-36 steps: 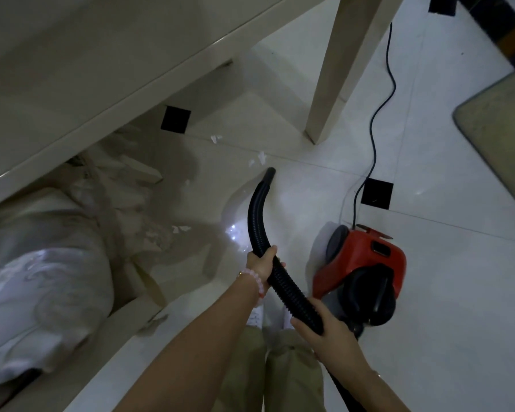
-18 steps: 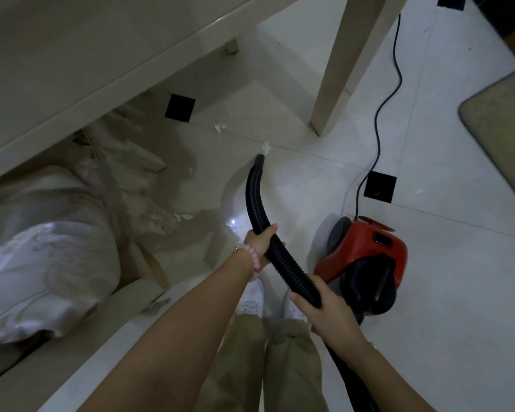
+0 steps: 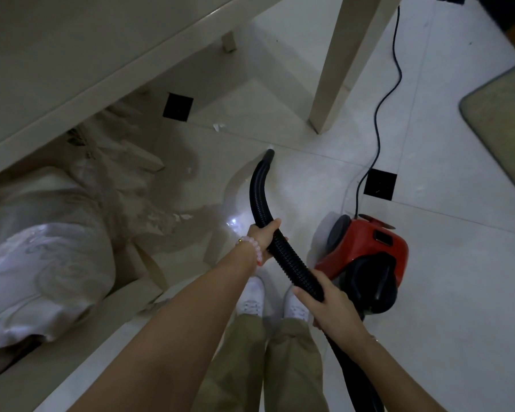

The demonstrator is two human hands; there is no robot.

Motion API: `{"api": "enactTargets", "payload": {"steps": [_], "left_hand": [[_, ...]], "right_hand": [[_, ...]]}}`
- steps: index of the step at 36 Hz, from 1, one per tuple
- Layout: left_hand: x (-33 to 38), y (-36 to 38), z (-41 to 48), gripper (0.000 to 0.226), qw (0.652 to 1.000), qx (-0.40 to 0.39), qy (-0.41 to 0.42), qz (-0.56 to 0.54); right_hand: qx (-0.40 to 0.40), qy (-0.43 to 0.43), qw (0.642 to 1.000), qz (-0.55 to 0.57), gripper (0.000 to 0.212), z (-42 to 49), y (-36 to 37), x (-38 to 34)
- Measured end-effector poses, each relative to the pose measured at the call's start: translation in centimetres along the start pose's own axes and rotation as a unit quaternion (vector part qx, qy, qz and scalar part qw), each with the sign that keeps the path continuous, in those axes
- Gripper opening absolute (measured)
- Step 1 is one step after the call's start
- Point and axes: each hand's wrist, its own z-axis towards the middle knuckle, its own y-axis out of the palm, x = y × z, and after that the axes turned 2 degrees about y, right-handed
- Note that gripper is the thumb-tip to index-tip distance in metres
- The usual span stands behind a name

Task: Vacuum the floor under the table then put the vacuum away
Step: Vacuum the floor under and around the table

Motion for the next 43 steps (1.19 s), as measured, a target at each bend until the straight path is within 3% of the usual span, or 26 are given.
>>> {"api": "enactTargets", "payload": {"steps": [16, 19, 24, 30, 34, 39, 43], "left_hand": [[0.9, -0.2, 1.1, 0.012, 0.997, 0.072, -0.002, -0.021], [0.7, -0.5, 1.4, 0.017, 0.997, 0.070, -0.005, -0.035], [-0.2, -0.7, 0.9, 0.004, 0.993, 0.056, -0.030, -0.095], [-1.9, -1.0, 0.1, 0.043, 0.993, 0.033, 0.006, -0.116], [-3.1, -1.0, -0.5, 0.039, 0.998, 0.008, 0.028, -0.052], [-4.1, -0.6, -1.2, 0.037, 0.999, 0.016, 0.021, -0.032], [-5.4, -1.0, -1.0, 0.057, 0.999, 0.042, 0.013, -0.020]], "right_hand": [[-0.021, -0.005, 1.000, 0.000, 0.038, 1.3, -0.4, -0.8], [-0.036, -0.003, 0.999, 0.018, 0.032, 1.2, -0.4, -1.0], [-0.051, -0.004, 0.998, 0.033, 0.026, 0.5, -0.5, -0.8], [-0.059, 0.011, 0.997, 0.050, 0.027, -0.8, -0.5, 0.5], [-0.049, 0.029, 0.996, 0.068, 0.041, -1.9, -0.1, 1.6], [-0.060, 0.042, 0.996, 0.053, 0.026, -3.0, 0.2, 2.1], [-0.067, 0.049, 0.996, 0.028, 0.032, -3.7, 0.3, 2.2]]}}
